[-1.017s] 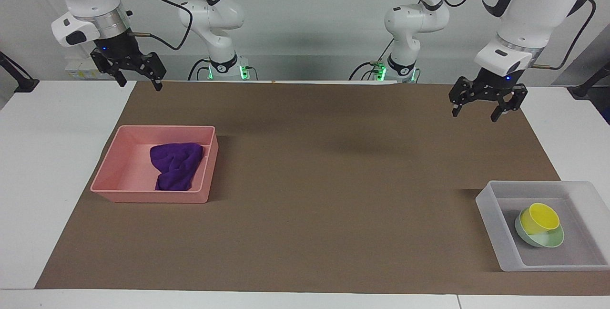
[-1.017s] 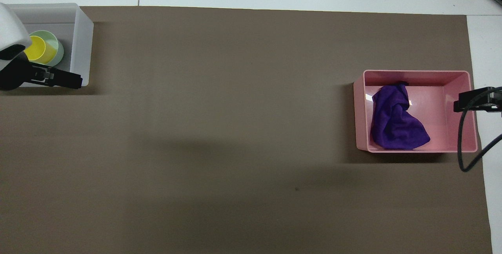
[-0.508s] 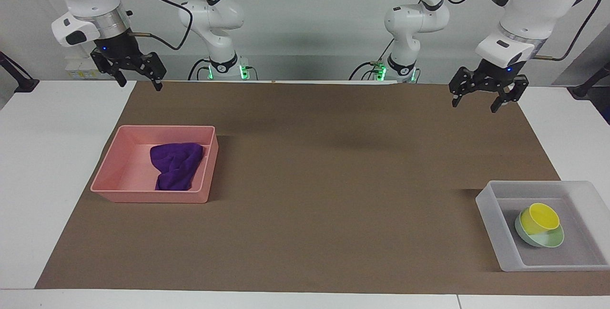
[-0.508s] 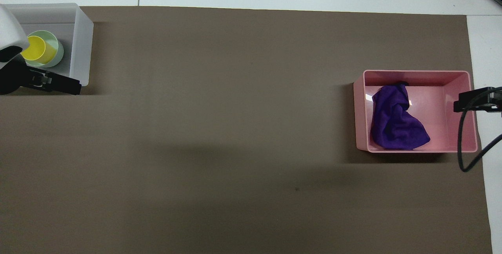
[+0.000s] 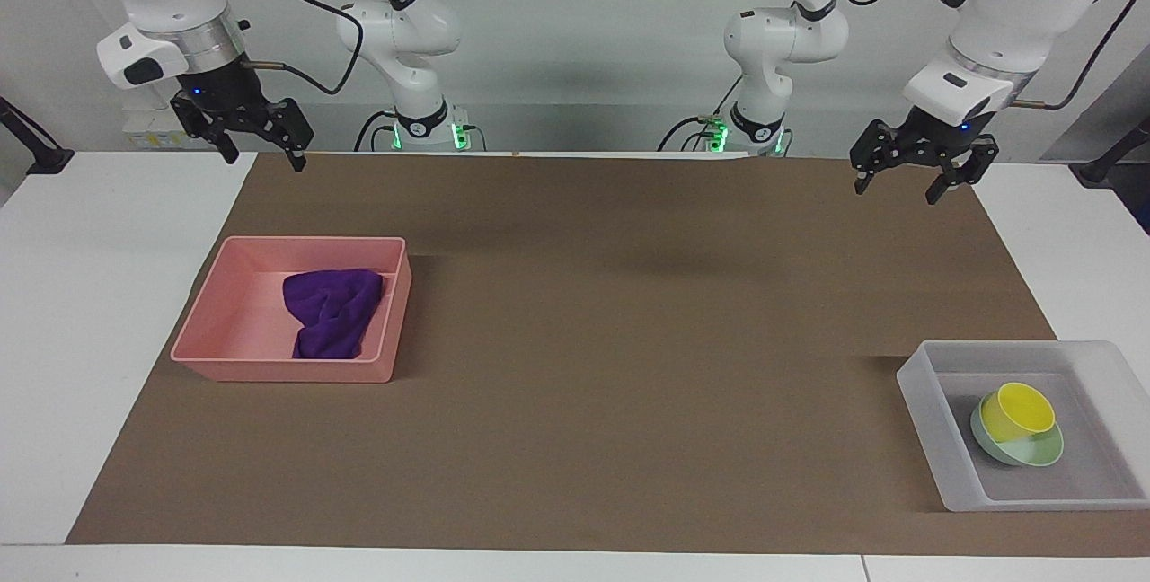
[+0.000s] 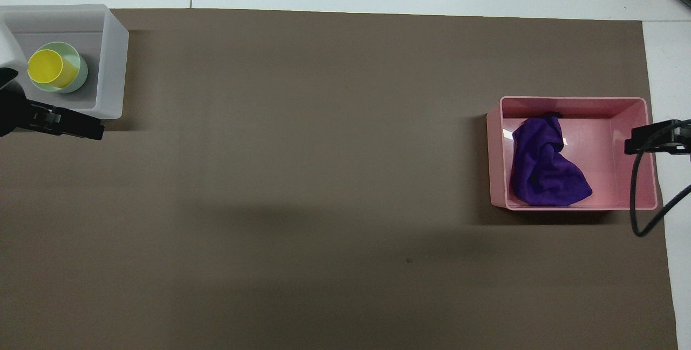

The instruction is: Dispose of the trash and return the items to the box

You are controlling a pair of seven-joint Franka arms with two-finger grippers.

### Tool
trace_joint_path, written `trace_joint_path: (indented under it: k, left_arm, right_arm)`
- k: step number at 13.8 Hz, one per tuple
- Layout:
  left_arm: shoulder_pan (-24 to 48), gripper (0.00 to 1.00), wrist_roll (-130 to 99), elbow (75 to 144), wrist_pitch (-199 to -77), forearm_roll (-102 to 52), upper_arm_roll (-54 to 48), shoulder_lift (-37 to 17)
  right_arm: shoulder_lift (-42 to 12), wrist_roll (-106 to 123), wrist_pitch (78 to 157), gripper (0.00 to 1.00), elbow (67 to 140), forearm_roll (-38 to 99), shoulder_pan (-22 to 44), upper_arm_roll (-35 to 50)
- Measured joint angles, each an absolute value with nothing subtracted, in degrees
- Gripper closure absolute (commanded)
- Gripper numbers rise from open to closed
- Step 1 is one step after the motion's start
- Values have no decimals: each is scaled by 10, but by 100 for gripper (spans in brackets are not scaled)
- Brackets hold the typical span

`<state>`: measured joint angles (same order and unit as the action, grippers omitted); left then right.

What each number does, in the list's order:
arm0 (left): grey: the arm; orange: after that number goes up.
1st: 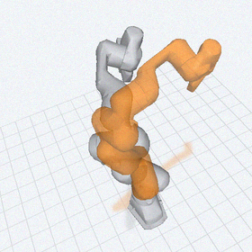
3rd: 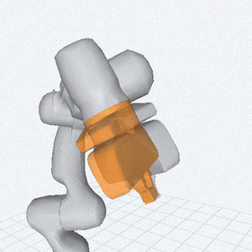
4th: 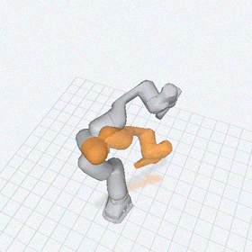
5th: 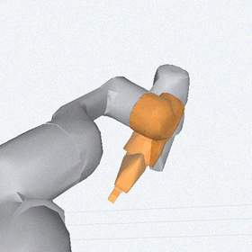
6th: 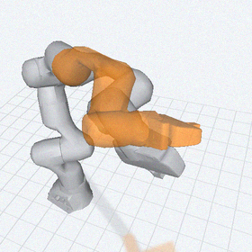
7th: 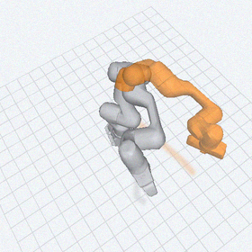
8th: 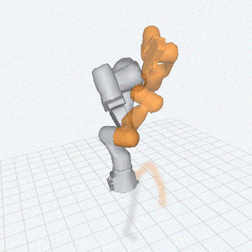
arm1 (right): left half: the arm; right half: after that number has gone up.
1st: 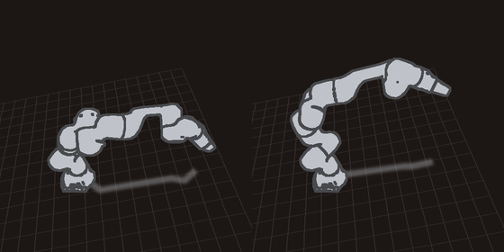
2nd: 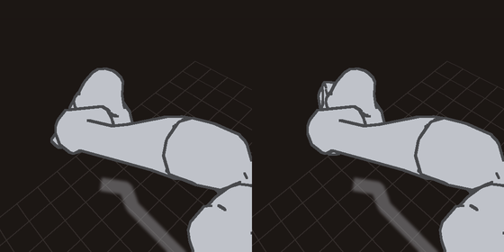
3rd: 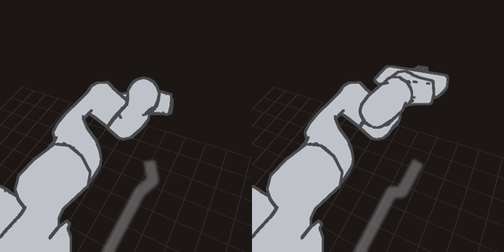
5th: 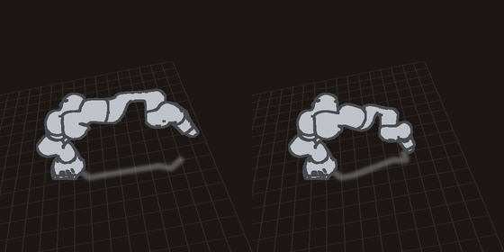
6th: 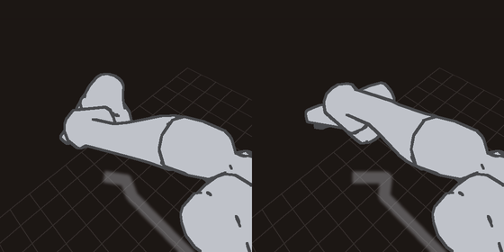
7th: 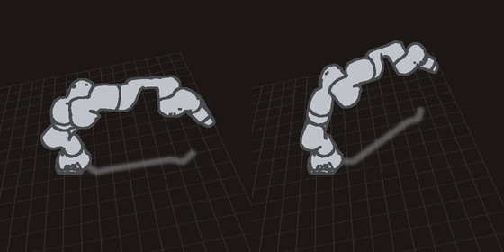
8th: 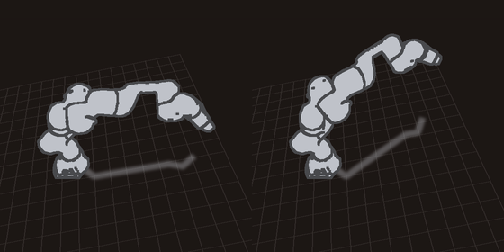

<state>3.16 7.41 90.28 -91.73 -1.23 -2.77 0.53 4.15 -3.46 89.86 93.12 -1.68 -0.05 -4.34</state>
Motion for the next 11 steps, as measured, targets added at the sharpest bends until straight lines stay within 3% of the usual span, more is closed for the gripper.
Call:
trace_joint_path:
  k: [11]
  left_arm:
    - [32, 0, 72, 915, -899, -12, -23, 9]
  right_arm:
    - [42, -35, 899, 0, 931, -17, 0, -43]
